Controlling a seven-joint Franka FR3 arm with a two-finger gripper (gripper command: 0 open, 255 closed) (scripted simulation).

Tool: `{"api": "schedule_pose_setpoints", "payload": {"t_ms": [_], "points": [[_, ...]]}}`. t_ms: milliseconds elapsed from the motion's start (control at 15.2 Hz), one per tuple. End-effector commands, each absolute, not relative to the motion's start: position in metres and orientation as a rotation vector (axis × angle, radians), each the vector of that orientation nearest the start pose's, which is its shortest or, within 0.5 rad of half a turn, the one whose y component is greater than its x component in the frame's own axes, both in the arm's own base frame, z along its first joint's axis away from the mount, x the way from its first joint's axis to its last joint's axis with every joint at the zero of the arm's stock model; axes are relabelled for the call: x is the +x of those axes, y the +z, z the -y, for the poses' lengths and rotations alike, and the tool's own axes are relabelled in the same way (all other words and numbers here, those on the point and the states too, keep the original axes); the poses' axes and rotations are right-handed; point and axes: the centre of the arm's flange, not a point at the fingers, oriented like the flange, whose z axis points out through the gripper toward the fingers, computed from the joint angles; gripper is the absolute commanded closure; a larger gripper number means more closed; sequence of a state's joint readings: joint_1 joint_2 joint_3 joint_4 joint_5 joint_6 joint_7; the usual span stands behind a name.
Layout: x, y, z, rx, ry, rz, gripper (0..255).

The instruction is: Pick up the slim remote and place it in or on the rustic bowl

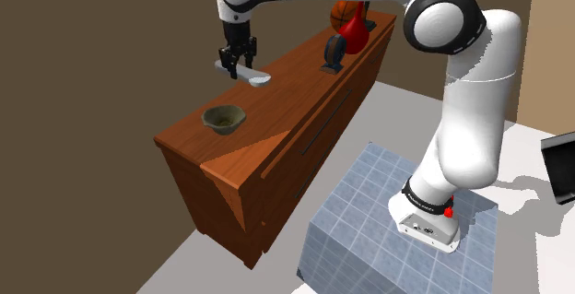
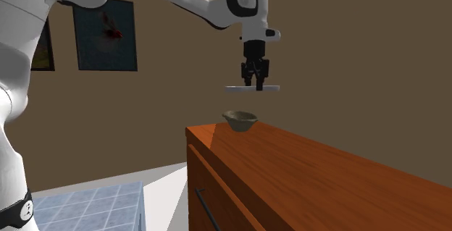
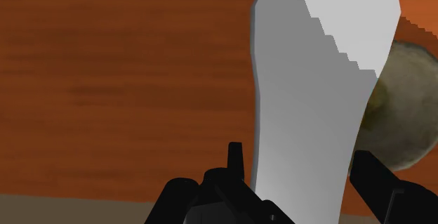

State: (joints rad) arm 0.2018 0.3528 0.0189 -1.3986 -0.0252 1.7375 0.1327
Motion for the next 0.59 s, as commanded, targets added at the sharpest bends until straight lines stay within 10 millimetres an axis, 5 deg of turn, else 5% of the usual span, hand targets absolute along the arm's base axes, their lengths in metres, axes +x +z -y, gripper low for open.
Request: {"api": "schedule_pose_setpoints", "payload": {"t_ms": [0,330,528], "points": [[0.652,0.506,-0.17,-3.159,0.015,0.142,255],[0.657,0.507,-0.231,-3.159,0.015,0.142,255],[0.657,0.491,-0.231,-3.159,0.015,0.142,255]]}}
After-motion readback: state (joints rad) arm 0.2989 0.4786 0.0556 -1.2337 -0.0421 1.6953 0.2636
